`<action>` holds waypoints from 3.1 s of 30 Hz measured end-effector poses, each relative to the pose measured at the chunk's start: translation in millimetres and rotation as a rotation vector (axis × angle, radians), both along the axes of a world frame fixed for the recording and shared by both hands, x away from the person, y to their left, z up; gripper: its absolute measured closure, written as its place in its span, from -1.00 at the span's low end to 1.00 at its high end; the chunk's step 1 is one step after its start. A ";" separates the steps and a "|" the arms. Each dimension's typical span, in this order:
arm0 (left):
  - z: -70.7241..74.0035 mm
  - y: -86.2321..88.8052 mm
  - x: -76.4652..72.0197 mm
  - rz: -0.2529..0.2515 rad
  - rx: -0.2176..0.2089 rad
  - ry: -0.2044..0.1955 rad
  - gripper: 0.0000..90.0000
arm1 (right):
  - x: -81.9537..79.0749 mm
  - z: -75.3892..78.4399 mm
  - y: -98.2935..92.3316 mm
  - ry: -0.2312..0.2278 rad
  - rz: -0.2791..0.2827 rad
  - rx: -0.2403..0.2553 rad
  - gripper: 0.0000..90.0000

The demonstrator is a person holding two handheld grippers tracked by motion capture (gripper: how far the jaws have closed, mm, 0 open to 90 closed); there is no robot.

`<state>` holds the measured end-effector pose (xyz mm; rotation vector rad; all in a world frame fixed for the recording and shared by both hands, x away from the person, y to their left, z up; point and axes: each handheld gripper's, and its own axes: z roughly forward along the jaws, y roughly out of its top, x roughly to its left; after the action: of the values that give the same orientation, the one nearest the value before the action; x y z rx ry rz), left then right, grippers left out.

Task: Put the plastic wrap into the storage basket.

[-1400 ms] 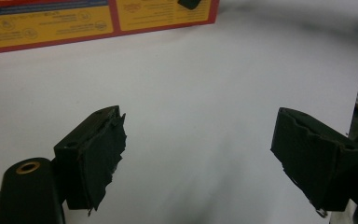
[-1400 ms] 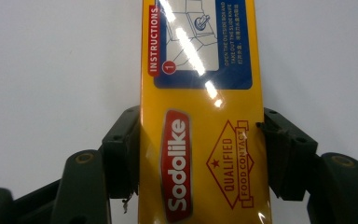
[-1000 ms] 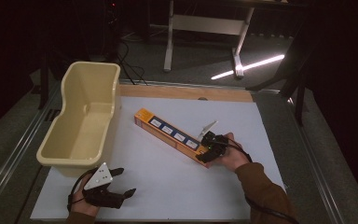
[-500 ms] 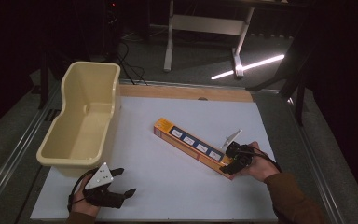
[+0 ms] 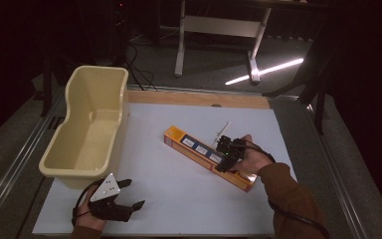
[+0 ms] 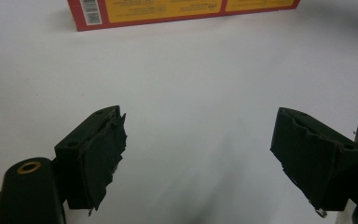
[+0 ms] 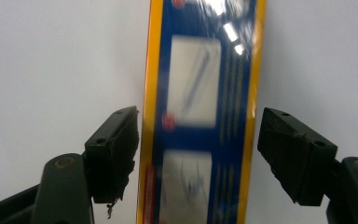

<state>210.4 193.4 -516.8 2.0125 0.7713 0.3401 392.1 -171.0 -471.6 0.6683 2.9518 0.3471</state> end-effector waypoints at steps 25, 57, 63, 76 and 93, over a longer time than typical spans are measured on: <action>0.1 -0.1 0.0 -0.002 0.002 0.003 -0.62 | 35.4 -19.9 57.5 0.122 -0.039 -0.182 -0.15; -0.2 -0.3 0.8 -0.004 0.007 0.006 -0.62 | 37.0 -12.0 61.5 0.207 -0.209 -0.045 -0.13; -0.1 -0.2 0.7 -0.003 0.006 0.005 -0.62 | 39.3 -4.9 67.1 0.219 -0.245 0.023 -0.13; -0.2 -1.6 0.3 -0.009 0.013 0.003 -0.62 | 44.0 13.8 85.8 0.229 -0.283 0.153 -0.13; -0.5 -1.9 -0.1 -0.012 0.007 0.002 -0.62 | 59.5 50.1 100.5 0.254 -0.406 0.412 -0.13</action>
<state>210.4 191.4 -517.3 2.0237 0.7596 0.3343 451.6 -70.5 -421.5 1.4263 2.8800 0.8963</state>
